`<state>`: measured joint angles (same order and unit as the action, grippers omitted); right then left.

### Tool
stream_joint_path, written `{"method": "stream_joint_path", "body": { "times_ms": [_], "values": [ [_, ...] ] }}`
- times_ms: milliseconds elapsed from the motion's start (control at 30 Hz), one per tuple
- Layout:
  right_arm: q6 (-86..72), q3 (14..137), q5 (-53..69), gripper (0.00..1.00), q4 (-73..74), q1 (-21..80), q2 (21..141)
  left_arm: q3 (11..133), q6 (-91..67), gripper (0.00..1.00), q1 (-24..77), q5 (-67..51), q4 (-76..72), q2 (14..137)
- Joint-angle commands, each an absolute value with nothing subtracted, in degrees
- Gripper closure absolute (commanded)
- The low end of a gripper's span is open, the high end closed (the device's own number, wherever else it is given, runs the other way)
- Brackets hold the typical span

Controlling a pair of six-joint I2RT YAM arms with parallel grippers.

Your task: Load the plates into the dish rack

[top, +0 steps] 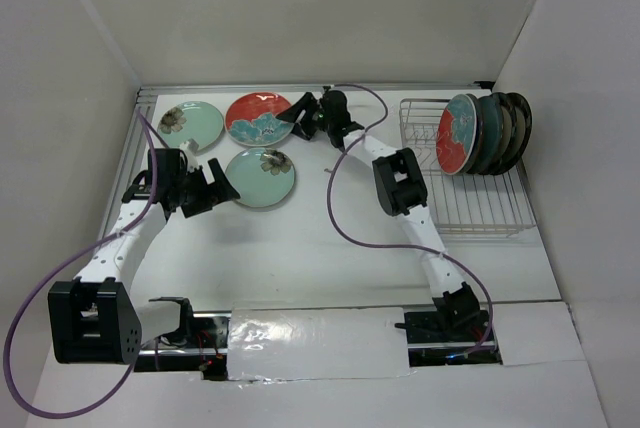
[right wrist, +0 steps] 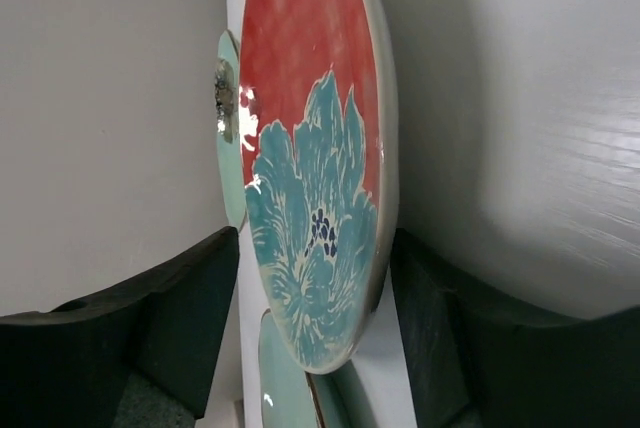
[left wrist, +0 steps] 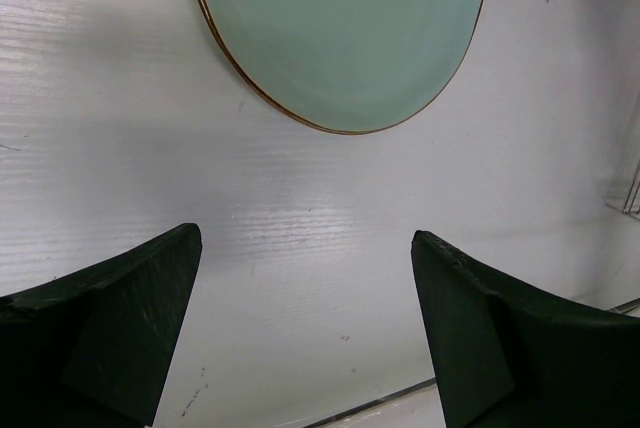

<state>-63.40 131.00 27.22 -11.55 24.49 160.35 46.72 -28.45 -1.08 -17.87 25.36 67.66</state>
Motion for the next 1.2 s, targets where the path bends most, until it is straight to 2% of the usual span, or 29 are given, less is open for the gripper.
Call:
{"method": "stream_joint_path", "body": {
  "times_ms": [0,133,167,233,267,433,633,967,1167],
  "values": [
    [-65.03,132.01,26.37,0.33,-8.34,26.10,164.36,48.25,-27.16,0.01,-0.88,-17.49,25.22,66.45],
    [-66.18,133.33,26.37,0.46,-8.35,27.16,166.28,48.25,-27.16,0.01,-0.88,-17.49,25.22,66.45],
    [-66.18,133.33,26.37,0.55,-8.35,27.16,166.29,48.25,-27.16,0.01,-0.88,-17.49,25.22,66.45],
    [-66.18,132.19,25.84,0.65,-9.22,27.16,166.29,48.25,-27.16,0.01,-0.88,-17.49,25.22,65.92],
    [-66.18,131.40,25.84,0.75,-9.75,27.16,165.24,48.25,-27.16,0.01,-0.88,-17.49,25.22,65.92],
    [-64.25,124.64,23.73,1.00,-12.21,26.54,160.32,48.25,-27.16,0.01,-0.88,-18.10,25.22,65.92],
    [-57.42,111.64,18.91,1.00,-15.29,22.86,147.41,48.25,-27.16,0.01,-0.88,-18.63,25.22,65.92],
    [-38.16,104.07,12.93,1.00,-7.39,19.60,123.79,47.72,-27.16,0.01,-0.88,-19.68,24.70,65.39],
    [-24.73,96.79,0.54,1.00,-1.41,19.60,108.92,47.72,-27.69,0.01,-0.88,-19.17,24.70,65.39]
  ]
}}
